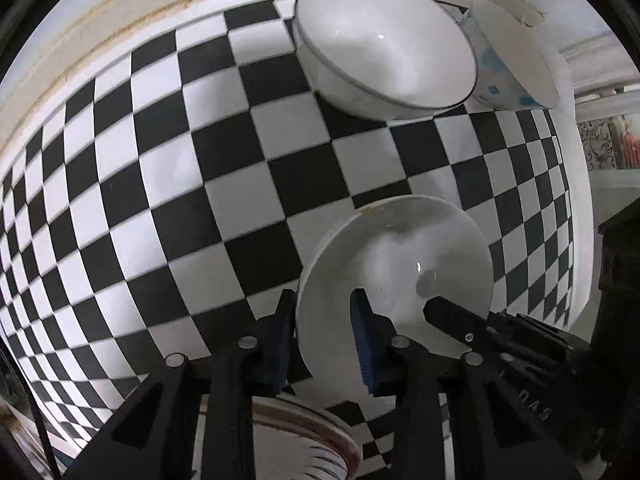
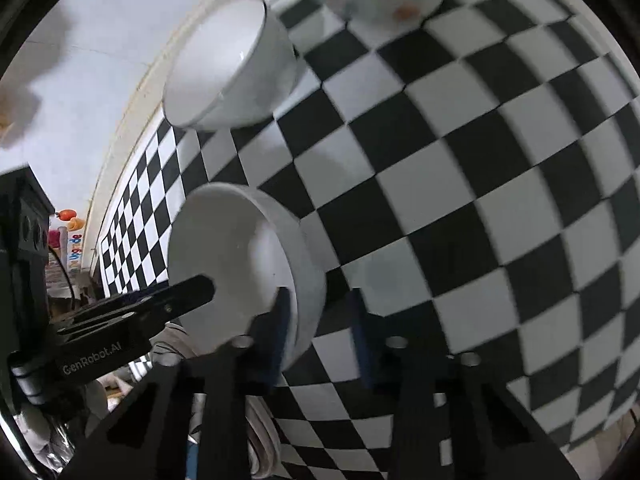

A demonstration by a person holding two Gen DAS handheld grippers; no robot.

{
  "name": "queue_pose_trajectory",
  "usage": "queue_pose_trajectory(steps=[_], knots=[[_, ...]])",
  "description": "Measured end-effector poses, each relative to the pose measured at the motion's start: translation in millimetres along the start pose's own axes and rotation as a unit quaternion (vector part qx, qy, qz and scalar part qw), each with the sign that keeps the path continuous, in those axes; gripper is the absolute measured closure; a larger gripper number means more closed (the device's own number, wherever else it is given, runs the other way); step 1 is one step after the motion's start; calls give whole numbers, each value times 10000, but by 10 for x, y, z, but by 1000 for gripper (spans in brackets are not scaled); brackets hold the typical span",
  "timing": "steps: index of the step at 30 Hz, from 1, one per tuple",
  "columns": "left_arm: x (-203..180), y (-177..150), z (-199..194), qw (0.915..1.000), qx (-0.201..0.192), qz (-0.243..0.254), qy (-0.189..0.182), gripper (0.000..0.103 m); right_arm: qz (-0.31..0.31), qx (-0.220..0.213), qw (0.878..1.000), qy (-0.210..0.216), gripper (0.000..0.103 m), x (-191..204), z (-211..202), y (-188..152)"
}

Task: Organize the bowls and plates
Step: 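Grasp the rim of a plain white bowl with the right gripper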

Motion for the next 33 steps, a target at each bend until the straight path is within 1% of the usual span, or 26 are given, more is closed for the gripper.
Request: queue_pose_trajectory(steps=[4, 9, 12, 17, 19, 24, 29, 33], knots=[[-112, -69, -153, 9998, -169, 55, -57, 81, -66, -17, 9995, -302, 88, 31, 4, -4], [-277, -232, -290, 9993, -298, 174, -136, 81, -184, -28, 9992, -342, 88, 45, -168, -147], [-370, -379, -295, 9991, -288, 252, -163, 81, -250, -55, 9989, -403, 88, 48, -282, -267], [-544, -619, -160, 9989, -185, 387, -169, 81, -371, -129, 9973, -619, 87, 28, -428, -485], [-555, -709, -120, 9989, -131, 420, -186, 81, -402, -129, 9965, -721, 87, 0, -458, -592], [-609, -888, 82, 9988, 56, 459, -130, 81, -424, -56, 9956, -837, 87, -174, -488, -815], [-669, -982, 279, 9984, 254, 502, -59, 81, -365, 62, 9958, -838, 87, -365, -428, -972], [-736, -992, 390, 9980, 338, 528, 6, 81, -309, 142, 9958, -849, 87, -477, -342, -1041]])
Point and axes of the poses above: each gripper's, at about its wrist camera, not at the fingertips, and z roughly the way its jaws point, x to its left, y to its top, the point moved 5 cm from there along z, roughly the way its jaws point, and after that the axes turned 13 degrees about x, right-handed, at the moved point
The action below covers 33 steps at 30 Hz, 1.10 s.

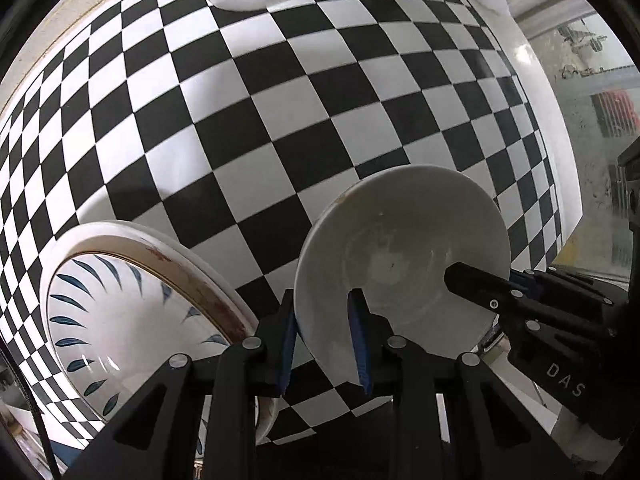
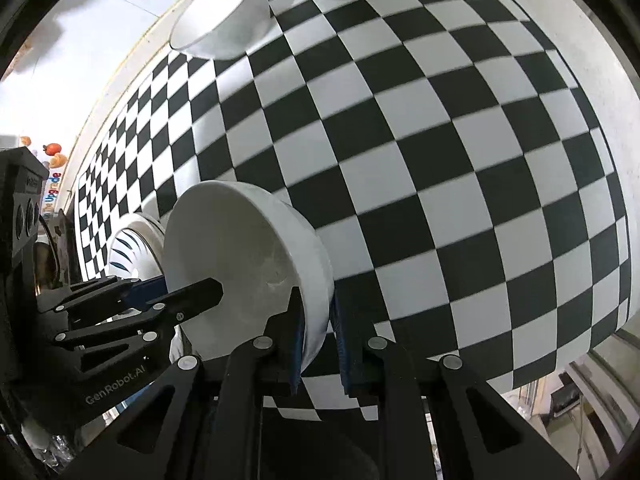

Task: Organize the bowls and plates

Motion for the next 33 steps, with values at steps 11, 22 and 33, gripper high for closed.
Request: queue_pose_trajectory(steps=[11, 22, 33], knots=[[-50, 6, 174, 9998, 159, 19, 132, 81, 51, 107, 9999, -54, 87, -102, 121, -42], [176, -130, -391, 9991, -215, -324, -146, 80, 323, 212, 9990, 240, 84, -246, -85, -56], [1110, 1083, -1272, 9851, -1155, -1216, -379, 70, 74, -998, 9918, 789, 73, 245, -1103, 1025]])
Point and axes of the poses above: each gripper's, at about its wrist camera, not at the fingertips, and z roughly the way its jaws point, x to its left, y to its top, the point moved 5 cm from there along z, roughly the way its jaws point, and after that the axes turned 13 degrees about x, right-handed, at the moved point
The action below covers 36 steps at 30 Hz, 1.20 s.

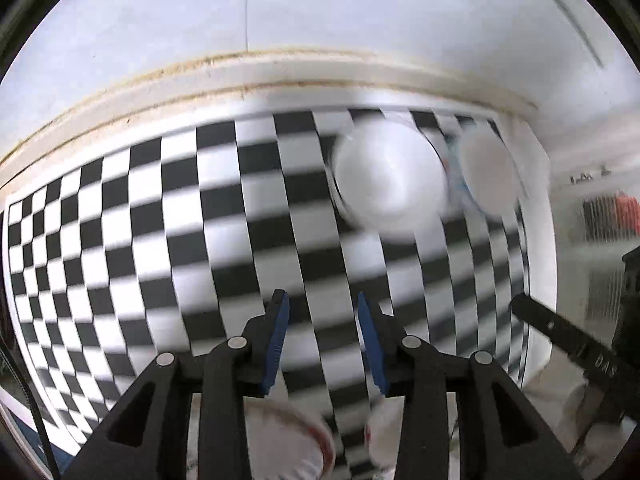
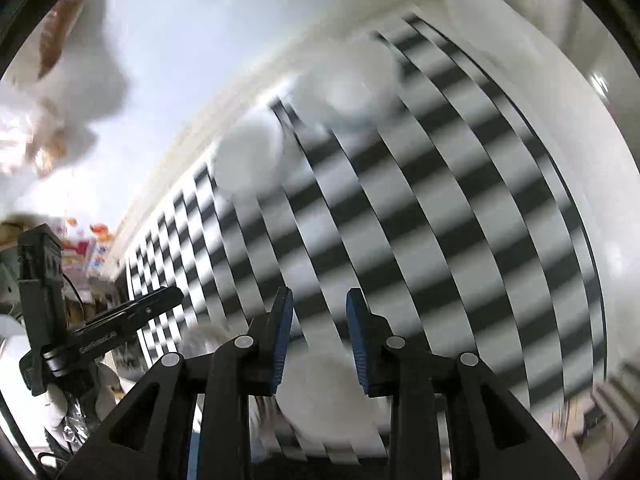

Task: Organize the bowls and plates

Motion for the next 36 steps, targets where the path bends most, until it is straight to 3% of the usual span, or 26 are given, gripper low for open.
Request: queue_pose_trajectory(steps=[5, 10, 14, 17, 22, 31, 36], knots=[[-16, 556, 262, 9992, 322, -82, -211, 70, 16, 347, 9994, 19, 73, 241, 449, 793], [-99, 828, 521, 9978, 647, 59, -160, 70, 168, 653, 9977, 23, 73, 275, 806, 1170], [-192, 888, 633, 9975, 652, 281, 25, 86, 154, 711, 9969, -291, 74, 273, 984, 1321], [-245, 874, 649, 9973, 528, 418, 285, 86, 38, 628, 9960, -631, 91, 271, 1033, 1328], [-259, 812, 636, 9971, 502, 444, 363, 86, -84, 591, 9953, -767, 92, 274, 1033, 1353], [-352, 451, 227, 9975, 171, 582, 363, 86, -289, 363, 9961, -752, 92, 419, 782, 1141], [-398, 5, -80, 9965, 28, 767, 333, 86, -375, 176, 9970, -661, 92, 509, 471, 809]])
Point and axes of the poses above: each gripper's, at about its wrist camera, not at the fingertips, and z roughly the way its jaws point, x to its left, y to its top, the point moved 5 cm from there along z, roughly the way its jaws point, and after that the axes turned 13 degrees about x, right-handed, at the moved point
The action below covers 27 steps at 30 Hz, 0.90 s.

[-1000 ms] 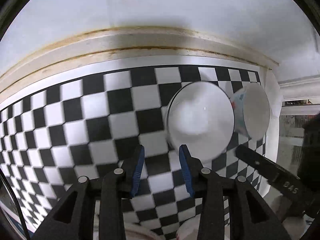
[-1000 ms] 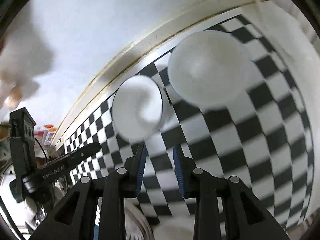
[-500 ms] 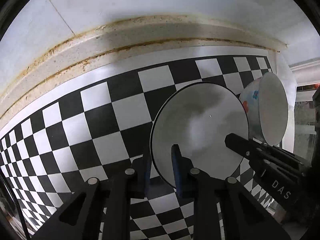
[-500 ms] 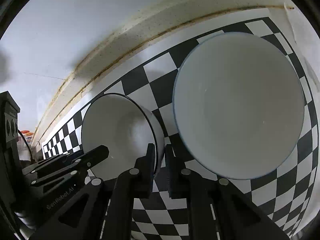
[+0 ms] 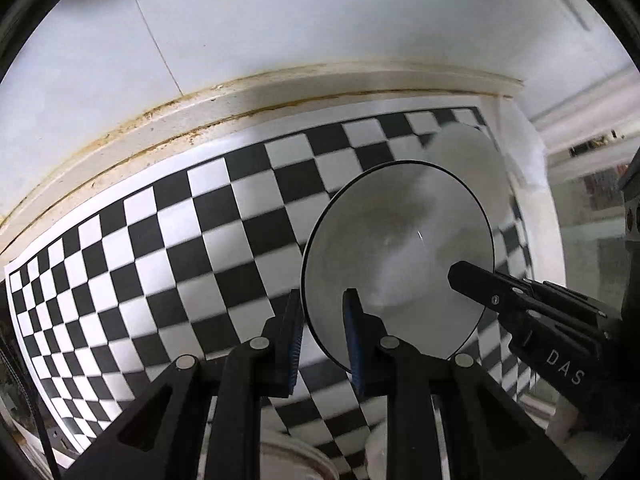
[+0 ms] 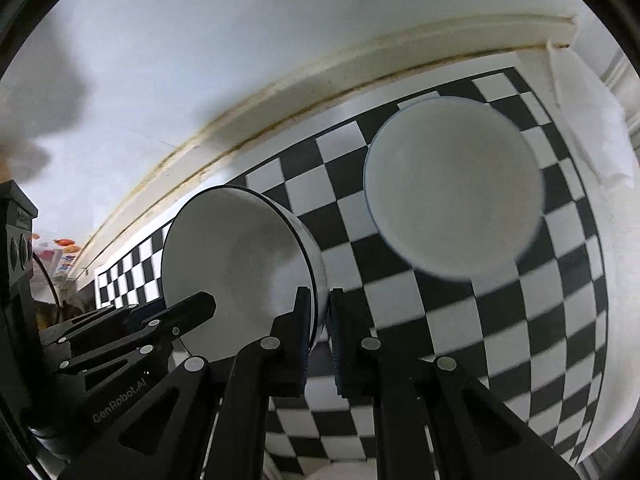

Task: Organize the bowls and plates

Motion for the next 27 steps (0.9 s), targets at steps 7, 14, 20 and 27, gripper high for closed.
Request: queue_pose_trajectory(steps=[7, 14, 20, 27], knots=[[-315, -575, -133, 9991, 56, 388, -154, 86, 116, -177, 9997, 106, 92, -78, -363, -732], [-577, -1130, 117, 9958, 447, 733, -322, 86, 357, -65, 9993, 51, 92, -373, -450, -1531], [-697, -1444, 435, 9920, 809, 957, -147, 86, 617, 206, 9979, 19, 92, -587, -164, -2068], [-804, -1600, 751, 9852, 1085, 1298, 284, 86, 796, 345, 9962, -117, 92, -705, 71, -2350]])
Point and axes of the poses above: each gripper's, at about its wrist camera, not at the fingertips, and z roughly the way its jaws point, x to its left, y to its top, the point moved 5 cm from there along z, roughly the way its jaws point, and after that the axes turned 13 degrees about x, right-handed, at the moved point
